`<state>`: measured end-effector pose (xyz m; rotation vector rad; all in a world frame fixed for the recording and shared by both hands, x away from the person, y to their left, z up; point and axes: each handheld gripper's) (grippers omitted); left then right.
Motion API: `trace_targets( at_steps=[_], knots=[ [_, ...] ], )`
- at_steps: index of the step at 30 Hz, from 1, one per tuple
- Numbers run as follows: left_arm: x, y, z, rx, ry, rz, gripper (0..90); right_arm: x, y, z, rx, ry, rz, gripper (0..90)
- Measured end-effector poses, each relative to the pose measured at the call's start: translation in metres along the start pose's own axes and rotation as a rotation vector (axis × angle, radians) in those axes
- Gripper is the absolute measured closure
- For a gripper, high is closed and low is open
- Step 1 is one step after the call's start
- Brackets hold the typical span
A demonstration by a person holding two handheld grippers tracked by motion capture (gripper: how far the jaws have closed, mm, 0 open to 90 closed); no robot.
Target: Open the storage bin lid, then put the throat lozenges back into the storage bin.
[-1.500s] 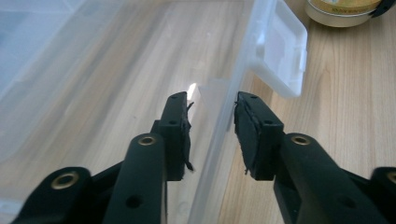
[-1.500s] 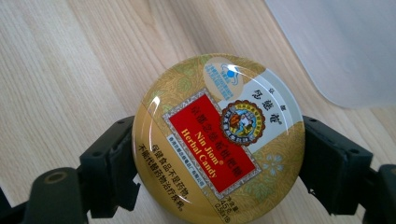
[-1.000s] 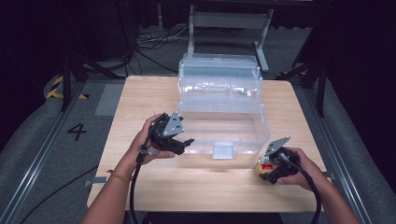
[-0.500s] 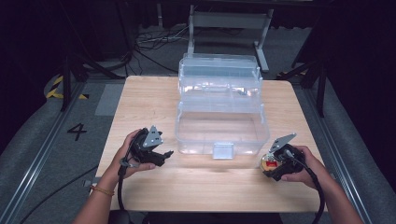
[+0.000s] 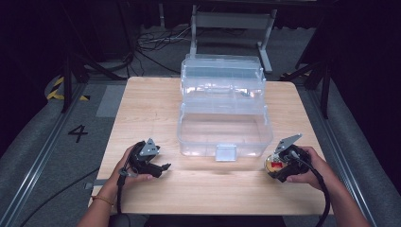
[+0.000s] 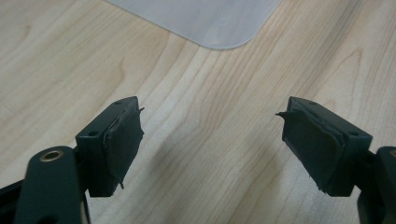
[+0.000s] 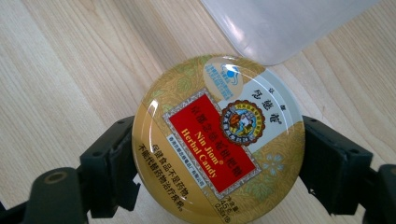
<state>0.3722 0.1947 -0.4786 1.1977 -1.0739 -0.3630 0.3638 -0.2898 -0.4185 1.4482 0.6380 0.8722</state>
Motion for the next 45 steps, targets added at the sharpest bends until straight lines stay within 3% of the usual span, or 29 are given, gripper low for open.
trace_targets(
  at_steps=[2, 5, 6, 20, 29, 30, 35, 41, 45],
  knots=[
    [-0.003, -0.002, -0.001, 0.005, 0.012, -0.007, 19.9, 0.001, 0.001, -0.001, 0.002, 0.005, 0.001, 20.5],
    [-0.007, -0.004, -0.006, -0.023, 0.057, -0.001, 17.6, 0.001, 0.008, -0.002, -0.008, 0.014, 0.014, 20.5],
    [-0.008, -0.004, -0.007, -0.015, 0.073, -0.001, 17.0, 0.001, 0.011, -0.002, -0.009, 0.017, 0.02, 20.5],
    [-0.007, -0.004, -0.007, -0.003, 0.077, -0.007, 15.4, -0.005, 0.032, -0.002, -0.05, 0.024, 0.058, 20.4],
    [-0.007, -0.004, -0.008, -0.006, 0.076, -0.007, 14.8, 0.005, 0.075, 0.008, -0.111, 0.076, 0.098, 20.5],
    [-0.007, -0.004, -0.008, -0.007, 0.075, -0.007, 14.7, 0.01, 0.088, 0.014, -0.127, 0.08, 0.111, 20.5],
    [-0.007, -0.004, -0.008, -0.007, 0.074, -0.008, 14.7, 0.023, 0.094, 0.026, -0.129, 0.087, 0.106, 20.5],
    [-0.007, -0.004, -0.008, -0.008, 0.074, -0.007, 14.7, 0.046, 0.091, 0.039, -0.115, 0.102, 0.076, 20.5],
    [-0.007, -0.004, -0.008, -0.008, 0.074, -0.008, 14.7, 0.065, 0.087, 0.045, -0.115, 0.147, 0.052, 20.5]
  ],
)
Point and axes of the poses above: each handheld gripper's, and its own axes: y roughly backward along the jaws, x roughly out of its top, z roughly to its right, and after that the axes turned 15 degrees about -z, right-handed
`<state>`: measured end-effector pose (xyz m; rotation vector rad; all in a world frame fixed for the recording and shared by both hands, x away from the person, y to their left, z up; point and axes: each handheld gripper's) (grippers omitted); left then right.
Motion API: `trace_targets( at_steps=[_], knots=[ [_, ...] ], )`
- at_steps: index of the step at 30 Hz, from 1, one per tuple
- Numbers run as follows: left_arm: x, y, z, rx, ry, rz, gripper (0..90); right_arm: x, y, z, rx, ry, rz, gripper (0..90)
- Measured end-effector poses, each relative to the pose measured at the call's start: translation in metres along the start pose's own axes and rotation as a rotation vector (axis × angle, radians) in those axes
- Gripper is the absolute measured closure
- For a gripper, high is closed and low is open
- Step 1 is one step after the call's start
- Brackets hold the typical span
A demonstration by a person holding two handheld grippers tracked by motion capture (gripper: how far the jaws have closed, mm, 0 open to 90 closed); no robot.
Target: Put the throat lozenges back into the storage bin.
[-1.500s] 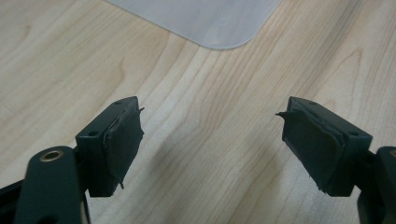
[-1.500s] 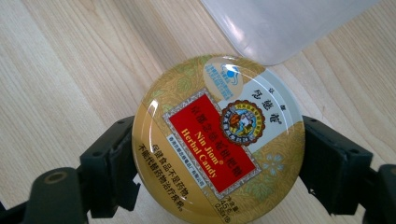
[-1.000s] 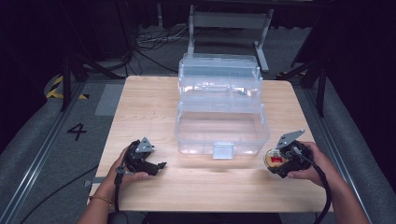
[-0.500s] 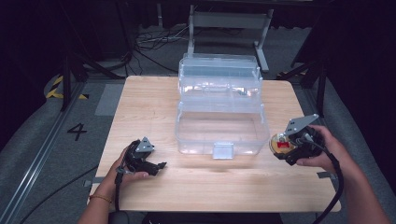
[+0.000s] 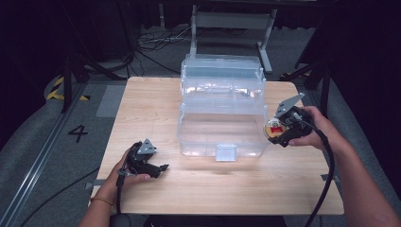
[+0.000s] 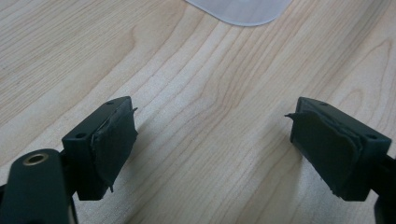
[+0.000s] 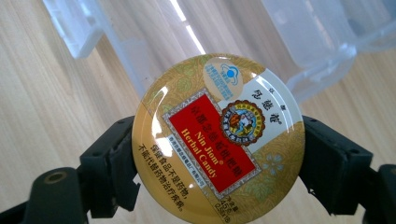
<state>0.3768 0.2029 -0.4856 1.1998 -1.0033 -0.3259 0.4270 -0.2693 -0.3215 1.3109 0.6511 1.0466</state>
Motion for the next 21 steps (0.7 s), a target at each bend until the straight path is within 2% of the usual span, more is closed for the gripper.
trace_targets(
  at_steps=[4, 7, 10, 11, 14, 15, 21],
  knots=[
    [0.0, 0.0, 0.0, 0.0, 0.0, 0.0, 14.7, 0.011, -0.003, 0.002, 0.002, 0.026, 0.0, 20.4],
    [0.0, 0.0, 0.0, 0.0, 0.0, 0.0, 14.7, 0.02, -0.009, 0.003, 0.007, 0.062, -0.025, 20.5],
    [0.0, 0.0, 0.0, -0.001, 0.0, 0.0, 14.7, 0.03, -0.019, 0.003, 0.005, 0.103, -0.075, 20.4],
    [0.0, 0.0, 0.0, -0.001, 0.0, 0.0, 14.6, 0.033, -0.021, 0.004, -0.003, 0.108, -0.089, 20.5],
    [0.0, 0.0, 0.0, -0.003, 0.0, 0.0, 14.6, 0.039, -0.028, 0.006, 0.014, 0.116, -0.103, 20.4],
    [0.0, 0.0, 0.0, -0.002, 0.0, -0.001, 14.6, 0.043, -0.032, 0.006, 0.001, 0.134, -0.119, 20.4],
    [0.0, 0.0, 0.0, -0.003, -0.001, -0.001, 14.4, 0.048, -0.045, 0.01, 0.023, 0.139, -0.139, 20.4]
  ],
)
Point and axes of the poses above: each handheld gripper's, and its own axes: y roughly backward along the jaws, x roughly out of its top, z roughly to its right, and after that the axes turned 15 degrees about -z, right-handed
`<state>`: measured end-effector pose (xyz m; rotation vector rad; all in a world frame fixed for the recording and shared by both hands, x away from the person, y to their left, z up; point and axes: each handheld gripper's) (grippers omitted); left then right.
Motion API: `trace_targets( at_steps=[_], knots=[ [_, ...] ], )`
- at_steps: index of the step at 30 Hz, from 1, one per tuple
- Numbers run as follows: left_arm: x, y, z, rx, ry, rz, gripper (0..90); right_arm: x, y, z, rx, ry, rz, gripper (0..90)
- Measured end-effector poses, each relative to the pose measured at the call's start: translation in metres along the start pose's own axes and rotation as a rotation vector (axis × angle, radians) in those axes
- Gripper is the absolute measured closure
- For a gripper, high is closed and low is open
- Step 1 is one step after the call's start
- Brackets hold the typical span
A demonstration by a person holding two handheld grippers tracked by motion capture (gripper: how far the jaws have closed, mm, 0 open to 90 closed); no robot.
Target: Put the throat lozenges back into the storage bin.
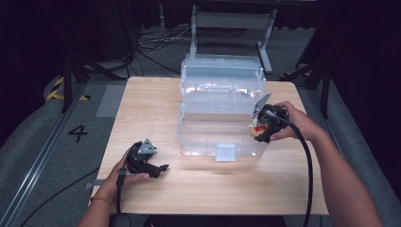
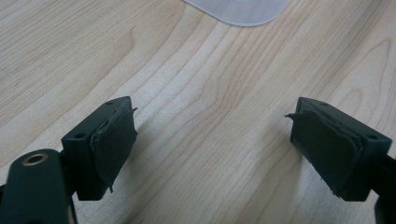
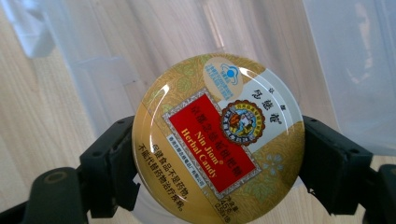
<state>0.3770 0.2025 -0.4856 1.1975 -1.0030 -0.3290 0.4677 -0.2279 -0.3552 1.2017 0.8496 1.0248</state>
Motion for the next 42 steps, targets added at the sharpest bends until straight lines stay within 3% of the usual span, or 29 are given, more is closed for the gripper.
trace_targets(
  at_steps=[7, 12, 17, 24, 42],
  knots=[
    [0.001, -0.001, -0.001, -0.003, -0.009, -0.001, 14.1, 0.002, -0.011, 0.006, -0.001, -0.021, -0.034, 20.4],
    [0.001, -0.001, -0.001, -0.005, -0.007, 0.0, 13.6, 0.001, -0.018, 0.008, 0.026, -0.046, -0.03, 20.4],
    [0.002, -0.001, -0.001, -0.005, -0.008, -0.001, 13.4, 0.001, -0.023, 0.008, 0.038, -0.028, -0.02, 20.4],
    [0.002, -0.001, -0.001, -0.005, -0.008, -0.002, 13.4, 0.002, -0.031, 0.006, 0.047, -0.016, -0.05, 20.4],
    [0.002, -0.001, 0.0, -0.004, -0.006, -0.001, 13.3, -0.001, -0.033, 0.007, 0.05, -0.048, -0.009, 19.9]
  ],
)
Point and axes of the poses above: each handheld gripper's, and its own axes: y roughly backward along the jaws, x roughly out of its top, z roughly to its right, and after that the axes turned 15 degrees about -z, right-handed
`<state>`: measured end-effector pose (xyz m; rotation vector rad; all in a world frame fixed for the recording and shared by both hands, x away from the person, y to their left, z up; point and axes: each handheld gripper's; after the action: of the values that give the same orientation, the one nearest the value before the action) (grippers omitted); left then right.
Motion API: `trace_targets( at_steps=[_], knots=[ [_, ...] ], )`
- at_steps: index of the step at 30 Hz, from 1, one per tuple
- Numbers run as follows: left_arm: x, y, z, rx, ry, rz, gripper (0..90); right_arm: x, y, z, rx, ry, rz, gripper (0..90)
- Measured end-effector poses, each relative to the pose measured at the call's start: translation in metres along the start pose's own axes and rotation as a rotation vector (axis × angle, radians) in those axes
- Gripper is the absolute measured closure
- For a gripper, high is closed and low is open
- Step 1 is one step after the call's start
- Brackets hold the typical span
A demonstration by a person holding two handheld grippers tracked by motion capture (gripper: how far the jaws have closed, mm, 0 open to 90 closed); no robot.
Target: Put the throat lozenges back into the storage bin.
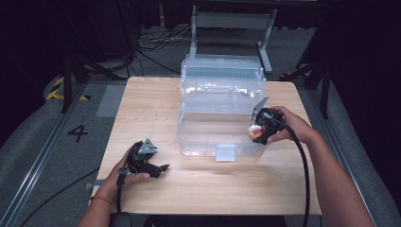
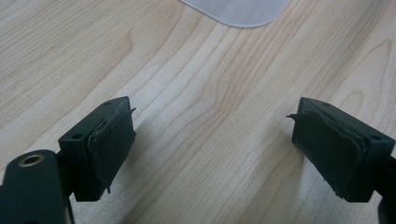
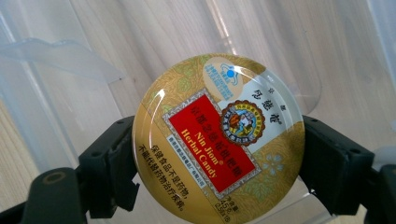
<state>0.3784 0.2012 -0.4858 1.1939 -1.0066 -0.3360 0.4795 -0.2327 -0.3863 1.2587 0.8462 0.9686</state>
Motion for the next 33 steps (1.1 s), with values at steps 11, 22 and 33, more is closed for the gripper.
trace_targets(
  at_steps=[11, 22, 33],
  knots=[
    [0.0, 0.0, 0.0, 0.001, 0.002, 0.0, 13.3, -0.005, -0.001, -0.001, 0.029, -0.025, 0.037, 20.0],
    [0.0, 0.0, 0.0, 0.002, 0.004, -0.001, 13.3, -0.008, 0.0, -0.005, -0.001, -0.051, 0.089, 19.8],
    [0.0, 0.0, 0.001, 0.005, 0.007, -0.001, 13.3, -0.015, 0.002, -0.009, -0.033, -0.109, 0.156, 18.8]
  ],
)
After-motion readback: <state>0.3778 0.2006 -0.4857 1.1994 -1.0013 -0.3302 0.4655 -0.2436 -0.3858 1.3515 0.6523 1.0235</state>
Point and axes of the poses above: each handheld gripper's, and its own axes: y roughly backward along the jaws, x roughly out of its top, z roughly to its right, and after that the axes turned 15 degrees about -z, right-handed
